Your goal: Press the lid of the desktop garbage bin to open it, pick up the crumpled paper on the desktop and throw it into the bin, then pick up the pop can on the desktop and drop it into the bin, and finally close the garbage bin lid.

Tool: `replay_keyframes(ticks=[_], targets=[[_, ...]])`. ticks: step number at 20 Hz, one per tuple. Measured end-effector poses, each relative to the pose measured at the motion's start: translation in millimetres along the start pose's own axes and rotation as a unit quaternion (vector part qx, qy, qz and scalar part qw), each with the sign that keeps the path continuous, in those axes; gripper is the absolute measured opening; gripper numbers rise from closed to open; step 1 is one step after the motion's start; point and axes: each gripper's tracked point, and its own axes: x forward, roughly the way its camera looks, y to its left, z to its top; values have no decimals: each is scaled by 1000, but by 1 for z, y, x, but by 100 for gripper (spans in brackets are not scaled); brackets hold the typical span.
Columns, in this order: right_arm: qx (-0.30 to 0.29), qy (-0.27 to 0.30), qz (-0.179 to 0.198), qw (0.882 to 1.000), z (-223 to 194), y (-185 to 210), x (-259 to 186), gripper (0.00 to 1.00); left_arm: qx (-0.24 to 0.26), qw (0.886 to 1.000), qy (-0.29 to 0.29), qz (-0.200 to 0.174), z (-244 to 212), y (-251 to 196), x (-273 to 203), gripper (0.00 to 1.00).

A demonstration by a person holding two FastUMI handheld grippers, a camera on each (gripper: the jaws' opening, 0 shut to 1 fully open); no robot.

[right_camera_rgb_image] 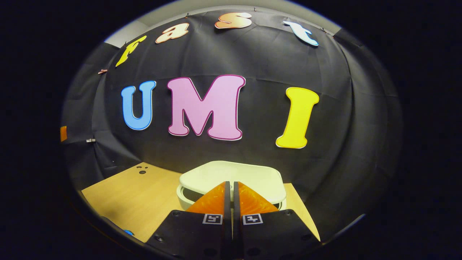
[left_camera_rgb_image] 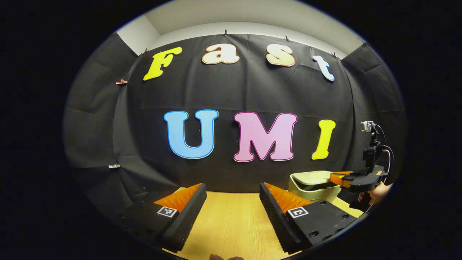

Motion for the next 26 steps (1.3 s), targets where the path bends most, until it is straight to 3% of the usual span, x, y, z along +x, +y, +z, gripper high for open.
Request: replay_keyframes(ticks=[9,12,18,22,26], targets=[[7,-22,-4,1000,18,3,-35,8,-12,1000,-8,-21,-1,0,-20,95],[-3,-30,0,1000,22,9,-50,32,-4,1000,2,-28,-11,3,-24,95],[-14,-13,22,1000,11,35,-78,61,-36,996,-4,-81,-25,-5,-40,95],[-9,-3,38,999,4,53,-98,71,-38,993,36,-102,-67,-6,-43,95],[-20,-2,45,999,1,57,-114,71,-61,985,95,-134,-127,-15,-47,95]])
